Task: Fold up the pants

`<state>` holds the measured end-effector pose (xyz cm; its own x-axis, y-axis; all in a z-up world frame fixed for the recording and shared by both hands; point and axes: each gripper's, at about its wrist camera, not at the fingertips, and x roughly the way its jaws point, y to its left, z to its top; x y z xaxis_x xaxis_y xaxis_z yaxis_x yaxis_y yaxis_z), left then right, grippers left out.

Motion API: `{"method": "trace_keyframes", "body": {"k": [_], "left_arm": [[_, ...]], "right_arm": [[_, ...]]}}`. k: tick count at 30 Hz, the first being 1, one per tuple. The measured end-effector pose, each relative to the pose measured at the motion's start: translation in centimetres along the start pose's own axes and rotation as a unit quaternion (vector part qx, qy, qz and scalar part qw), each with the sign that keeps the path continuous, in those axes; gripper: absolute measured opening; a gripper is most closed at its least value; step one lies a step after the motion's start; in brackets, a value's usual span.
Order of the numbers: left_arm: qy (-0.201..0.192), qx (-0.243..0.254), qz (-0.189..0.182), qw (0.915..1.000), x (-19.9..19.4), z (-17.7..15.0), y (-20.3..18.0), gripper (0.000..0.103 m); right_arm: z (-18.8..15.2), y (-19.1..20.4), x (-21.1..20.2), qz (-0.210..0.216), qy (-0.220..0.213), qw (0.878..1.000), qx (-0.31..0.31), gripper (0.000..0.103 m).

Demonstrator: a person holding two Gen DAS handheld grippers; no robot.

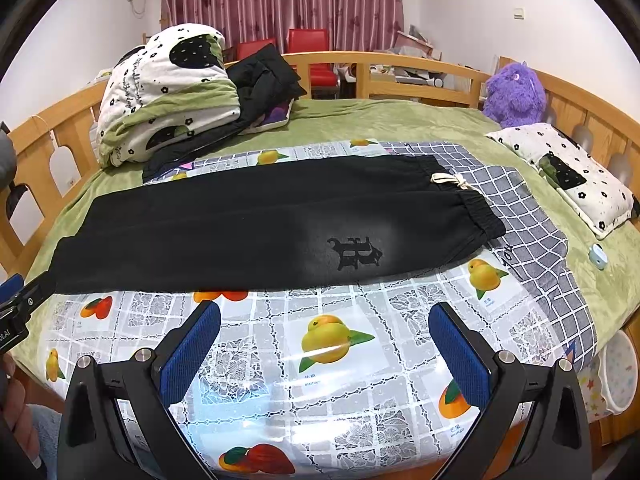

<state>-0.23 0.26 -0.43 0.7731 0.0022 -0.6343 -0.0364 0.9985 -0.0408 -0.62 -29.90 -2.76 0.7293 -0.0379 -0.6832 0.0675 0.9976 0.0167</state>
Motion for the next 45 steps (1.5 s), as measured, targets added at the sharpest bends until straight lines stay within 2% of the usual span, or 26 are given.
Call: {"method": "trace_keyframes", "body": {"k": [45], "left_arm": [[-0.002, -0.003, 0.002, 1.0000, -0.22, 0.09, 0.08, 0.101]], "right_arm": [[-0.13, 0.34, 0.05, -0.001, 0.002, 1.000, -0.006, 0.102]]}}
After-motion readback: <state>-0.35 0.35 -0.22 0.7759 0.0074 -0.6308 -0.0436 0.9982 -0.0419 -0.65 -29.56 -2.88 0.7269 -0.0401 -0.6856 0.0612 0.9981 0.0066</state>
